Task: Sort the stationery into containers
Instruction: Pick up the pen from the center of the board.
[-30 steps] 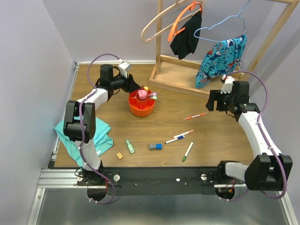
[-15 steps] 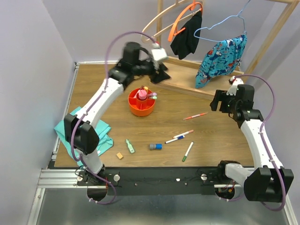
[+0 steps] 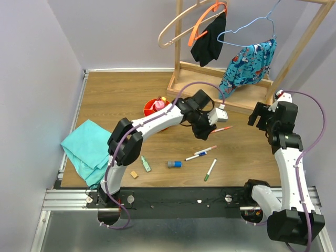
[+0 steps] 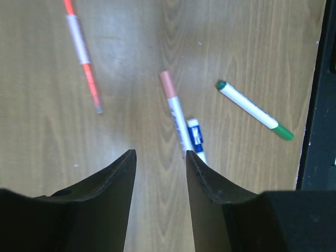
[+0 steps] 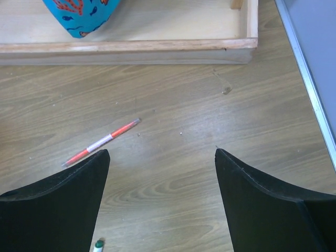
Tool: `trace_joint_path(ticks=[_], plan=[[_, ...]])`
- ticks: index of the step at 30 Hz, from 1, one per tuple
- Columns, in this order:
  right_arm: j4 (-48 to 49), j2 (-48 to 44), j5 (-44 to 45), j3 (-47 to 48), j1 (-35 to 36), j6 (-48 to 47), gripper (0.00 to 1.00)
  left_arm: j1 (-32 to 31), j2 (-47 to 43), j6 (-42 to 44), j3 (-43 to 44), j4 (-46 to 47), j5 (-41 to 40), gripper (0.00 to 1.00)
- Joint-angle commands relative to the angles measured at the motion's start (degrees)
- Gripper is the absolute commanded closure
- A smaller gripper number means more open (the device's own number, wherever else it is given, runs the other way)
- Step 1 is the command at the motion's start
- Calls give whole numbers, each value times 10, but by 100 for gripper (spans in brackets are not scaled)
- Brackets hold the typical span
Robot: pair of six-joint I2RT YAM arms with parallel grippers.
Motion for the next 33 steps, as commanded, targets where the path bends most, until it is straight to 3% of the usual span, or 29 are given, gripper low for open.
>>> trace_joint_path(ticks=[1,8,27,33], plan=[[-14,-27,15,-34,-4,10,10,-47,3,-48,-14,-19,-84,48],[-8,-38,3,-47,-4,14,10,-82,28,-95,-24,12,-165,45],[-22,-50,15,-34,-5,15,10,-97,119,-145,27,39,-149,46],[-22,-42,12,-33,-5,15,10,-97,140,-156,27,49,-150,54]])
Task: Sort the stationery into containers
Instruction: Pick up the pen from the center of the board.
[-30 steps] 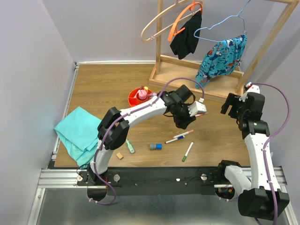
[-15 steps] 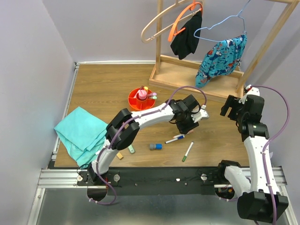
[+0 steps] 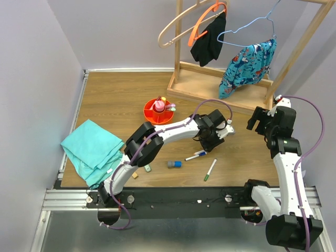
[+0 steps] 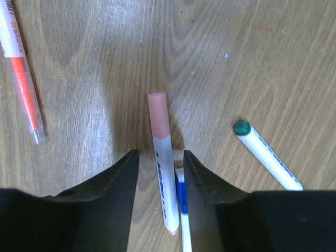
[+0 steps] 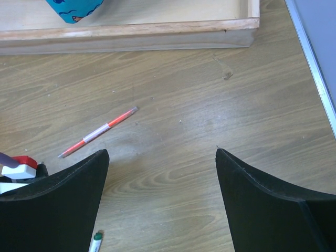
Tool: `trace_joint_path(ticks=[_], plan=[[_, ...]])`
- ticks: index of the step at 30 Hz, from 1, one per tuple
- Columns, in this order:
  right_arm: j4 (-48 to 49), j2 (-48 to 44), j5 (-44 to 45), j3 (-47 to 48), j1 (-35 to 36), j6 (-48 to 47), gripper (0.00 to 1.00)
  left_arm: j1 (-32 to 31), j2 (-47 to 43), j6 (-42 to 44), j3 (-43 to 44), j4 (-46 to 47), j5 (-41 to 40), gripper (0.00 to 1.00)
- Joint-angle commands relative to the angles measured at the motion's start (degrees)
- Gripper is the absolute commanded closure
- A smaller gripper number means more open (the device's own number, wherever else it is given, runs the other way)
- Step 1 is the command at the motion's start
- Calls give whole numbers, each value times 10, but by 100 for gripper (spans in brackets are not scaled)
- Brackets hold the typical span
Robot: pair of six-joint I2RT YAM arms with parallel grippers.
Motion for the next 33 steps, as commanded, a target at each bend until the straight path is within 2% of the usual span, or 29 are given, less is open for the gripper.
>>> trace_joint_path(ticks=[1,6,9,13,14,17,19,26,31,33], plan=[[-13,4,8,11,-4,3,10,-4,27,-19,17,20,1,55],[-13,11,9,10,-4,-1,10,-6,39,-34,5,36,-6,67],[-11,13,6,11,-4,-1,10,-6,37,-41,-13,40,-18,78],[-6,22,1,14,-3,2,10,-6,34,-43,-31,39,-30,83],[-5,26,0,15,-4,3,10,-5,34,-40,-31,33,-22,87],[-4,32,3,22,-4,1,10,5,22,-34,-2,5,-3,91],[-4,35,4,24,-4,1,10,19,2,-28,14,1,17,92],[7,60,-18,43,-4,-8,10,114,-102,3,120,-41,174,92],[26,67,-23,41,-4,-15,11,210,-186,20,71,34,275,93],[28,72,-25,42,-4,-14,11,239,-238,4,11,115,309,96]])
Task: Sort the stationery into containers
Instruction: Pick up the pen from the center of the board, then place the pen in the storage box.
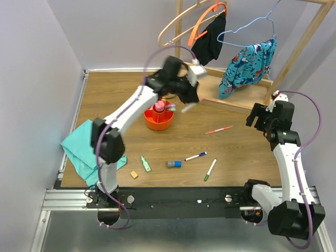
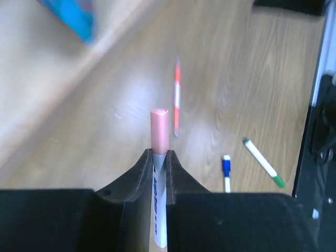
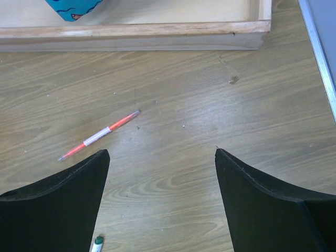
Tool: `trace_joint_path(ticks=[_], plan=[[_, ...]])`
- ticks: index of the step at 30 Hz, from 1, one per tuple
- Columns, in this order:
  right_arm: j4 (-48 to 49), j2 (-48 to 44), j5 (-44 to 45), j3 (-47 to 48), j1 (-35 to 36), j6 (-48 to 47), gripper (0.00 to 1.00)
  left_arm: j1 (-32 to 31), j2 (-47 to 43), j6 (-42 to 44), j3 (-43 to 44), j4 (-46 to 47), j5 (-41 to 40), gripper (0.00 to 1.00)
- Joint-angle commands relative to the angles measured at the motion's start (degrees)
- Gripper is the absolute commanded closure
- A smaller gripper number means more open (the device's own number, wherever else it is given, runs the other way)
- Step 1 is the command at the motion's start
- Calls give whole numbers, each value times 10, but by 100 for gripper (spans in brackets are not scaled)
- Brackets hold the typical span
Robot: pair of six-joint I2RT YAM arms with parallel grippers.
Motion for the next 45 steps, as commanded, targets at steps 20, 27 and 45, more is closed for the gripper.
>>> trace_joint_path(ticks=[20,27,45], plan=[[14,83,-17,56,-11,-45,12,319,-183,-227,-421,625,235,93],[-3,102,-19,73,-19,-64,13,340,-137,-237,-429,659,243,93],[-4,132,-27,80,-25,-86,14,373,-65,-148,-445,635,286,82]])
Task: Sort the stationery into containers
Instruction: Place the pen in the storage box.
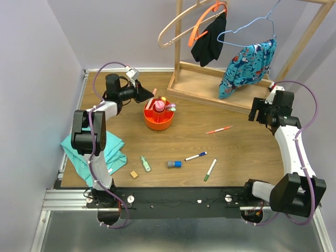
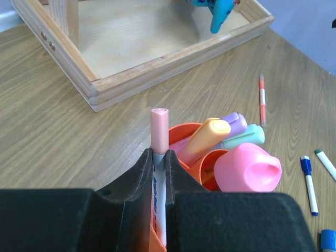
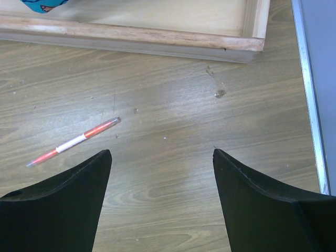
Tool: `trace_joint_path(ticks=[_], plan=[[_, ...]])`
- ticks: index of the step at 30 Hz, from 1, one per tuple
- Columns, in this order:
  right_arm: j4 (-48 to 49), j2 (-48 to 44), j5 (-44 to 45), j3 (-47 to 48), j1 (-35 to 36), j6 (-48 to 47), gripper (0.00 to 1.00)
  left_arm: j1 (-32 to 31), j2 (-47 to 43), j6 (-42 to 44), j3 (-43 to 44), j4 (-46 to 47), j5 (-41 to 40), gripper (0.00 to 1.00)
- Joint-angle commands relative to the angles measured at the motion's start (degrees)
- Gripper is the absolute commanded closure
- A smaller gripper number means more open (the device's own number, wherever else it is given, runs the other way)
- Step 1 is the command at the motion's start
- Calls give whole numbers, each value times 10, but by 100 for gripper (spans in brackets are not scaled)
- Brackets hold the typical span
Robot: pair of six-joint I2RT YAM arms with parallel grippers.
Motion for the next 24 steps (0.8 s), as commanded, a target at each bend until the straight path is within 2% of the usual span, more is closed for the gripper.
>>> trace_joint_path(ticks=[1,8,11,15,19,20,21,22,23,24], plan=[[2,-2,-12,1,-4,-7,14,4,-11,45,-12,-15,31,80],[8,-18,-21,-19,-4,1,14,6,-53,99,-33,-89,43,71],[12,-25,-29,-29,-4,1,14,8,-72,124,-39,-118,33,64],[18,-36,-37,-40,-4,21,14,9,-107,142,3,-171,22,53],[26,-47,-44,-50,-4,31,14,-7,-162,127,82,-209,23,50],[30,-51,-43,-53,-4,36,14,-36,-172,153,105,-246,16,49],[32,-58,-43,-53,-4,45,14,-61,-187,215,157,-357,2,47],[34,-62,-43,-54,-4,50,14,-86,-190,257,182,-421,-15,46],[38,-65,-45,-55,-4,54,14,-148,-191,288,204,-479,-66,45],[41,-71,-45,-58,-4,62,14,-179,-190,313,229,-570,-92,45]])
